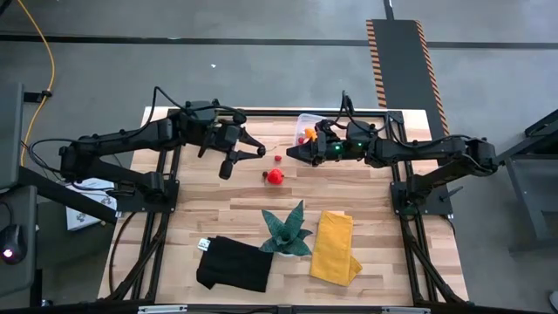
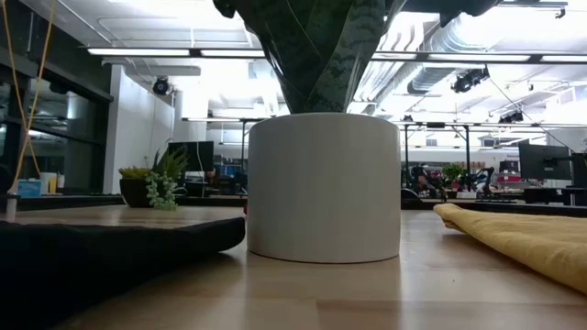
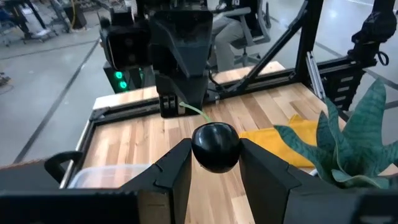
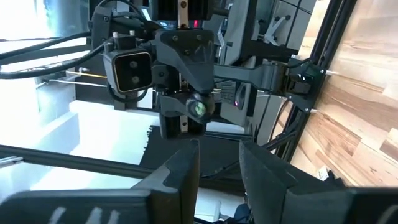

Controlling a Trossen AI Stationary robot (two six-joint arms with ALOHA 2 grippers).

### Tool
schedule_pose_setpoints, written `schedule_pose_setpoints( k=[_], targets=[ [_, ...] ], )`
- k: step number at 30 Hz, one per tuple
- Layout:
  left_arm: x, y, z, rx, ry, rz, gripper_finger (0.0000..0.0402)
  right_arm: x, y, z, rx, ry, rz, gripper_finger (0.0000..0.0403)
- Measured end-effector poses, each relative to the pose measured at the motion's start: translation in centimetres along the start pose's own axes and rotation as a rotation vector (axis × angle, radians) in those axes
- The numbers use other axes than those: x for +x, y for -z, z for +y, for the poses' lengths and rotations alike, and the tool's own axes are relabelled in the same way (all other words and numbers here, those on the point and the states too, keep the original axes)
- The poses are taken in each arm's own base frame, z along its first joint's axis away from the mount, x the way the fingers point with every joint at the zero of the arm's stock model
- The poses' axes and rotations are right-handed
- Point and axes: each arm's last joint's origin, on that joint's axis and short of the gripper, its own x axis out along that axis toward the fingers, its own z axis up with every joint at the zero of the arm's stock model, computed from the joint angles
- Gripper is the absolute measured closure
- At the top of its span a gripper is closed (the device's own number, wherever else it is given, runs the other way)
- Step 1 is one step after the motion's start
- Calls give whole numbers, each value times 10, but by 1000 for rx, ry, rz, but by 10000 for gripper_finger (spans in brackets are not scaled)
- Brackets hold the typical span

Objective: Pick and placing Produce into tupperware
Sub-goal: Put the black cherry into the transparent container

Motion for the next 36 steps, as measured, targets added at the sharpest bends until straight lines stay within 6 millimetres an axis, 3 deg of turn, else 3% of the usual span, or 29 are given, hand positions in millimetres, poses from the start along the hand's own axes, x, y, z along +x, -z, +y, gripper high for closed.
schedule_pose_setpoints(
  k=[14, 36],
  targets=[
    [23, 6, -7, -15, 71, 27, 280, 0, 0, 0, 2, 2, -7, 299],
    [22, 4, -6, -8, 47, 12, 280, 0, 1, -3, 9, 25, 13, 300]
  ],
)
